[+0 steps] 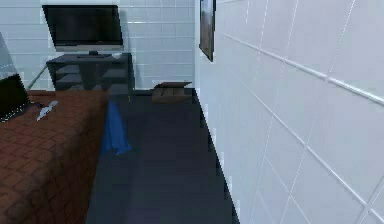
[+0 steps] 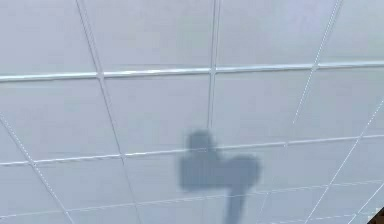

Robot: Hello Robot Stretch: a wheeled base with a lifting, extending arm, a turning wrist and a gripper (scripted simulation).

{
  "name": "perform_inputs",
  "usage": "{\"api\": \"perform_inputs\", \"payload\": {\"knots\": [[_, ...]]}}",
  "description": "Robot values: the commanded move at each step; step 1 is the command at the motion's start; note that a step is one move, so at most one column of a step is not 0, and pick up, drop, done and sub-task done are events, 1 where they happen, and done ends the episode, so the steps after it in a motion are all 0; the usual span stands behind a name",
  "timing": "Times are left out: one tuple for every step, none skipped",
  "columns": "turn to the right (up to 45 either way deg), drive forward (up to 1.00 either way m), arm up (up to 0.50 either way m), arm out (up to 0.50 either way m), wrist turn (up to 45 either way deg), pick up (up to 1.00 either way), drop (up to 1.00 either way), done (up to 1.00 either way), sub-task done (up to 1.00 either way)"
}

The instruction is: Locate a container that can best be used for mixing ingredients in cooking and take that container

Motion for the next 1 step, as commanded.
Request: {"api": "perform_inputs", "payload": {"knots": [[0.0, 0.45, 0.0, 0.0, 0.0, 0.0, 0.0, 0.0, 0.0]]}}
